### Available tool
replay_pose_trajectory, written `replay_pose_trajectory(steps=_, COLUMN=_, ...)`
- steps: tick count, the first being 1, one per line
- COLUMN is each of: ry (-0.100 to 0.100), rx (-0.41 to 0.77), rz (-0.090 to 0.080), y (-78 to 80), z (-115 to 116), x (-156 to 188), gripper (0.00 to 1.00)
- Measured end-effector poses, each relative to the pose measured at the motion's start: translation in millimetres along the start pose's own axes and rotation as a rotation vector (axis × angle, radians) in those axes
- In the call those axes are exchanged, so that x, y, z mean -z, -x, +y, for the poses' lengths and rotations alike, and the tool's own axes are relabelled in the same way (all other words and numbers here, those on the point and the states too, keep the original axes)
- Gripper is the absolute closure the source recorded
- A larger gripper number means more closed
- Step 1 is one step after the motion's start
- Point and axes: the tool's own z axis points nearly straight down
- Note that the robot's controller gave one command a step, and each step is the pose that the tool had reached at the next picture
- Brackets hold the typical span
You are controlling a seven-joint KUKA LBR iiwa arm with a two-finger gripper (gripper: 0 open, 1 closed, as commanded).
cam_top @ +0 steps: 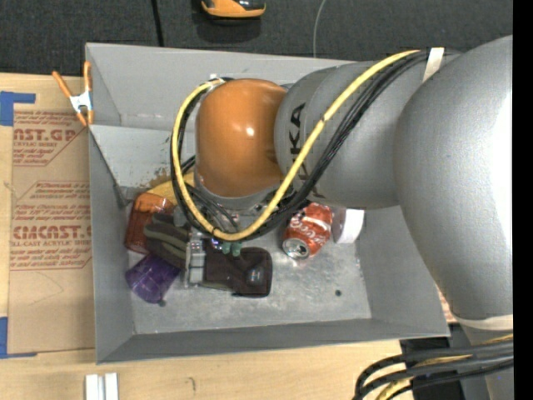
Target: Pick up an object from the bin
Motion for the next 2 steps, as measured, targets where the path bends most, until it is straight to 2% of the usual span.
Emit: replay_pose_trajectory(steps=2, ry=0.002, rx=-0.002, rz=-0.007, y=1.7, z=-1.2, x=4.2, gripper=0.0)
